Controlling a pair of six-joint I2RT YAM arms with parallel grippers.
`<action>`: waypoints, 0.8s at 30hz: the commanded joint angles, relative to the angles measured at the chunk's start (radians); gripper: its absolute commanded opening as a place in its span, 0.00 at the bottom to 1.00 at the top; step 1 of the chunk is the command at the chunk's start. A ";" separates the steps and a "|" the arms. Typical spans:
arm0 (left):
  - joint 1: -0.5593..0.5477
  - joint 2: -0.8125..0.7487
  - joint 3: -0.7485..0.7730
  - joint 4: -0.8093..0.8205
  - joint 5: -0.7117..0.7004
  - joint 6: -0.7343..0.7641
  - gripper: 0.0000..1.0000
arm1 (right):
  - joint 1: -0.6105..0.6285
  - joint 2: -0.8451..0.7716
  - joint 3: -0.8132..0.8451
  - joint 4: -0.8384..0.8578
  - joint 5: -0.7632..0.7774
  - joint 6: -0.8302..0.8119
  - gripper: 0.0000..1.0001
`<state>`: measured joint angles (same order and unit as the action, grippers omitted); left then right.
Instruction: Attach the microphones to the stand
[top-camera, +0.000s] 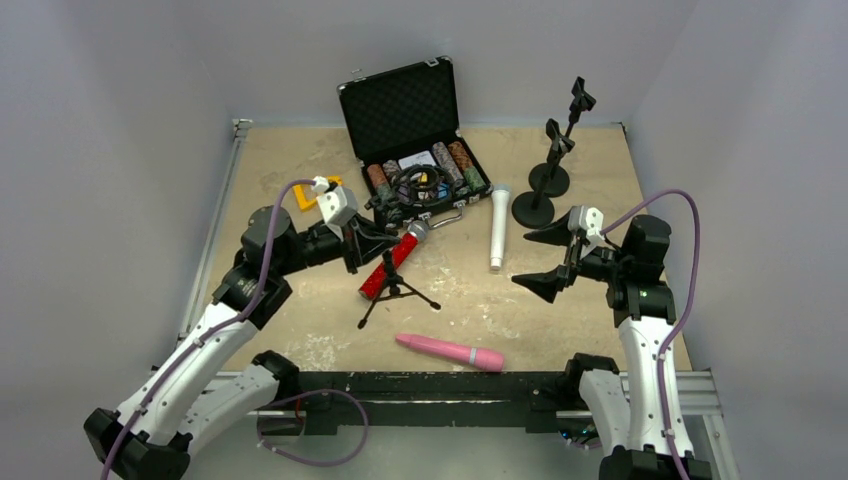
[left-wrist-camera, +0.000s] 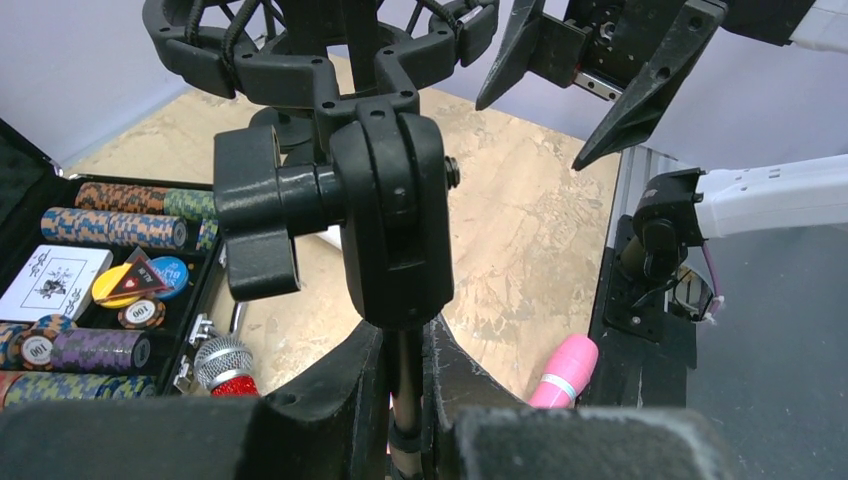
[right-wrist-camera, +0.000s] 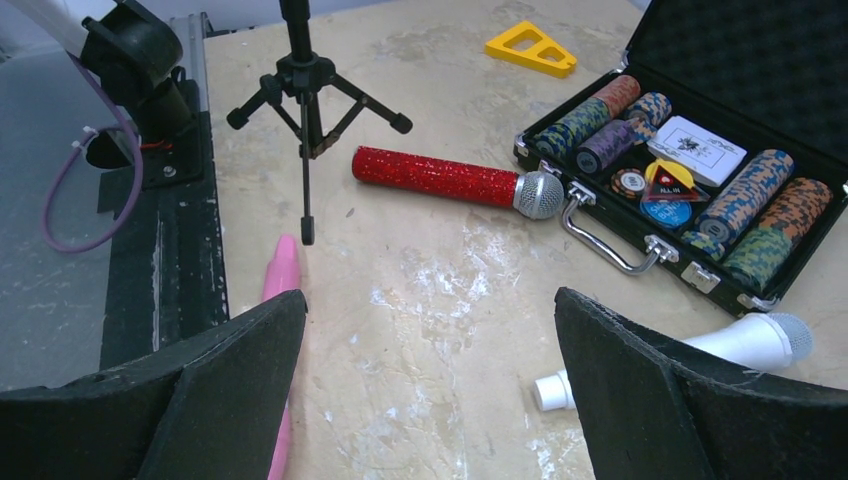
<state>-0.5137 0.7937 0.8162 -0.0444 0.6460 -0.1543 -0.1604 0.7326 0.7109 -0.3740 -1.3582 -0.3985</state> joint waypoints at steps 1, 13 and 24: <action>-0.018 0.044 0.087 0.156 -0.003 0.014 0.00 | -0.007 0.000 -0.003 0.005 -0.036 -0.018 0.99; -0.035 0.203 0.148 0.205 0.024 0.057 0.00 | -0.008 -0.001 0.007 -0.017 -0.039 -0.037 0.99; -0.036 0.303 0.174 0.224 0.039 0.104 0.00 | -0.008 0.003 0.013 -0.030 -0.041 -0.051 0.99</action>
<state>-0.5446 1.0798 0.9218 0.0544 0.6544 -0.0898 -0.1638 0.7330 0.7113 -0.3977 -1.3655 -0.4286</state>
